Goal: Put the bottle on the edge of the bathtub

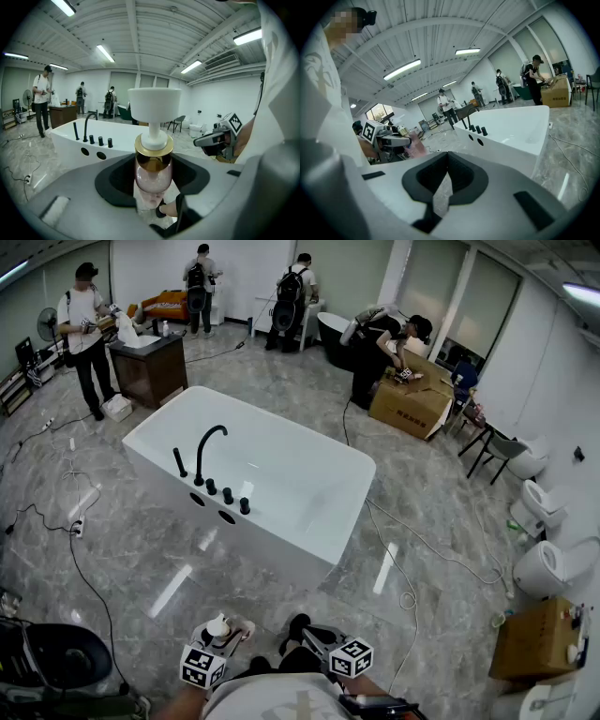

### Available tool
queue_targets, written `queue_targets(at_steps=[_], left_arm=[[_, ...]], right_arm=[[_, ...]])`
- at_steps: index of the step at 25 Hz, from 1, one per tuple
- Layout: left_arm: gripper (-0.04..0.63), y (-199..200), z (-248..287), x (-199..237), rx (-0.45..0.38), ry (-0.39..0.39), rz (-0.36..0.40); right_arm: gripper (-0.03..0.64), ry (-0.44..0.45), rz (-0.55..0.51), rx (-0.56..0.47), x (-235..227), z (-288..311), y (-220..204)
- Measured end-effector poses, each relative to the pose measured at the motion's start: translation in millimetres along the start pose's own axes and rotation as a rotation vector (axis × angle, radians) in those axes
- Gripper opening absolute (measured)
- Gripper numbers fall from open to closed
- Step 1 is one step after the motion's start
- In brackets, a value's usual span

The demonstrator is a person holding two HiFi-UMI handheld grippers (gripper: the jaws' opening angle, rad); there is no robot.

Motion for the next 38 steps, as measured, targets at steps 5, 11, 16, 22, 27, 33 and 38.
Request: queue_targets(at_steps=[5, 11, 16, 22, 27, 33, 38], left_arm=[[0.215, -8.6, -3.1, -23.4, 0.018, -0.032, 0.009], [0.215, -11.8, 5.8, -46.4, 0.039, -0.079, 0.03], [0.215, -12.7, 16.0, -61.9, 0.05, -0.096, 0.027], [0.215, -18.0, 20.2, -80.9, 0.046, -0.095, 0.017], [0.215, -22.0, 22.2, -87.9, 0.064, -0.089, 0.012], [0.215, -26.3, 26.9, -100.0, 0.077, -0.101, 0.008], [0.215, -24.7, 31.0, -100.3, 0.081, -0.135, 0.023]], right_arm=[[0.006, -0.029, 0.01, -0.008, 10.7, -23.3, -9.5], [0.005, -0.059, 0.017, -0.013, 9.8, -40.7, -17.7], [0.006, -0.076, 0.004, -0.013, 6.4, -60.1, -17.3], [0.006, -0.089, 0.018, -0.021, -1.5, -75.4, -26.7], [0.006, -0.095, 0.029, -0.014, -7.5, -78.5, -27.6], [0.006, -0.138, 0.046, 0.008, -17.3, -88.1, -31.8], [0.006, -0.167, 0.053, 0.005, -18.0, -87.6, -31.4]])
Point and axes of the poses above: the fingertips, and each gripper's own axes: z forward along the fingers, x to its left, y out of its top, the point moved 4 cm from there along -z, backward along the fingers, and after that the axes turned 7 degrees about -z, right-handed, at the moved point
